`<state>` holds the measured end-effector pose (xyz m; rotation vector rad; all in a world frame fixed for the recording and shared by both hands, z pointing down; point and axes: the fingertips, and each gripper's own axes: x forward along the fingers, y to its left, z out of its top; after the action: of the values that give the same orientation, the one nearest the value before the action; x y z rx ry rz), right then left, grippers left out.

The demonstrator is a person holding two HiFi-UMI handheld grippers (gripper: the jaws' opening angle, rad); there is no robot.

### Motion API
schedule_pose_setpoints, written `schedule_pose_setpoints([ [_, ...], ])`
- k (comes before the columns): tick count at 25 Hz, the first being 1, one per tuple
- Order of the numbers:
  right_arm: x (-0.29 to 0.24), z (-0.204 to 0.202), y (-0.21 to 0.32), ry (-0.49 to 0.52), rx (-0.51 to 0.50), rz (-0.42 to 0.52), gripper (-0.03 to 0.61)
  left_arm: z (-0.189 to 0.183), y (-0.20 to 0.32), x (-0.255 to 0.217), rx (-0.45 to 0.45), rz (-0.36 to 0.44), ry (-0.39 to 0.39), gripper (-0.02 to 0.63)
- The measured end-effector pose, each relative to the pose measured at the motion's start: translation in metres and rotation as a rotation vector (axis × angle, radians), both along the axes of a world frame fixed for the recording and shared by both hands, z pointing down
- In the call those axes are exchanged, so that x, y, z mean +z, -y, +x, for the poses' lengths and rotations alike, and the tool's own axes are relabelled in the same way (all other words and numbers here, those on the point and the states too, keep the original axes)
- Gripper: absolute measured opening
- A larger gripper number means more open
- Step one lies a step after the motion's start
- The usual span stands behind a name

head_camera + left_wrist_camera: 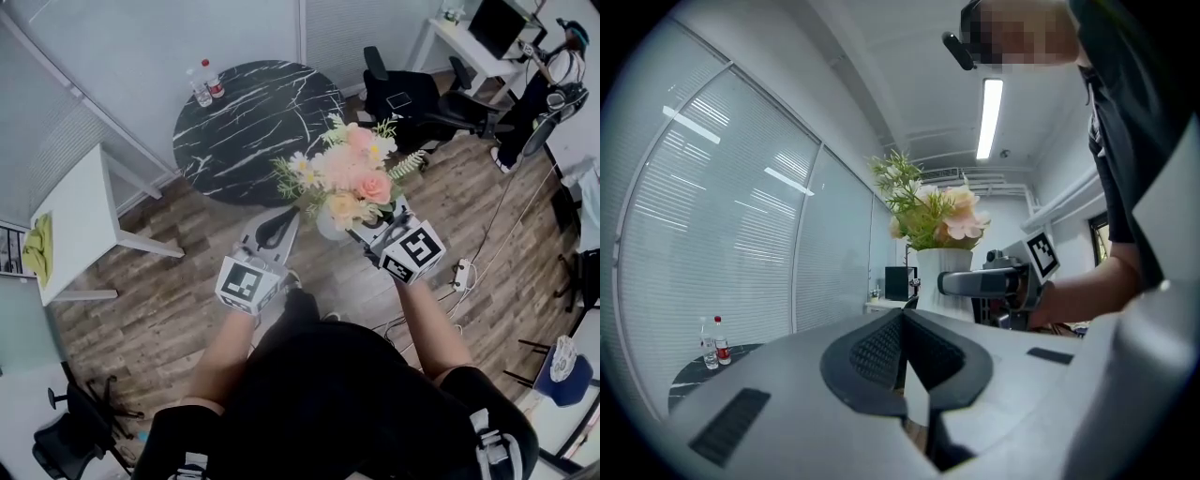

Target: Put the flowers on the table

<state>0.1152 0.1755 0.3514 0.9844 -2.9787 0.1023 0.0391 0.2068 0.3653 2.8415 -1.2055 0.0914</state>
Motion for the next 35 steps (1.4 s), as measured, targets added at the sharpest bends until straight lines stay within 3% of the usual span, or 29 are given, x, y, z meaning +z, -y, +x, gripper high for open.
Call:
schedule_pose_setpoints([
  [9, 0.005, -0.027, 0.07, -0.017, 0.02, -0.004, 0.337, -0.026, 0.071, 0.006, 0.016, -0.014, -0.013, 0.012],
  [24, 0.005, -0.072, 0.139, -0.04, 0.087, -0.003, 0.337, -0.077, 0.145, 0.01, 0.061, -0.008, -0.051, 0.012],
  [35, 0.01, -0.069, 0.172, -0.038, 0.055, -0.003, 0.337, -0.074, 0.173, 0.014, 0.028, -0.015, -0.049, 0.012],
])
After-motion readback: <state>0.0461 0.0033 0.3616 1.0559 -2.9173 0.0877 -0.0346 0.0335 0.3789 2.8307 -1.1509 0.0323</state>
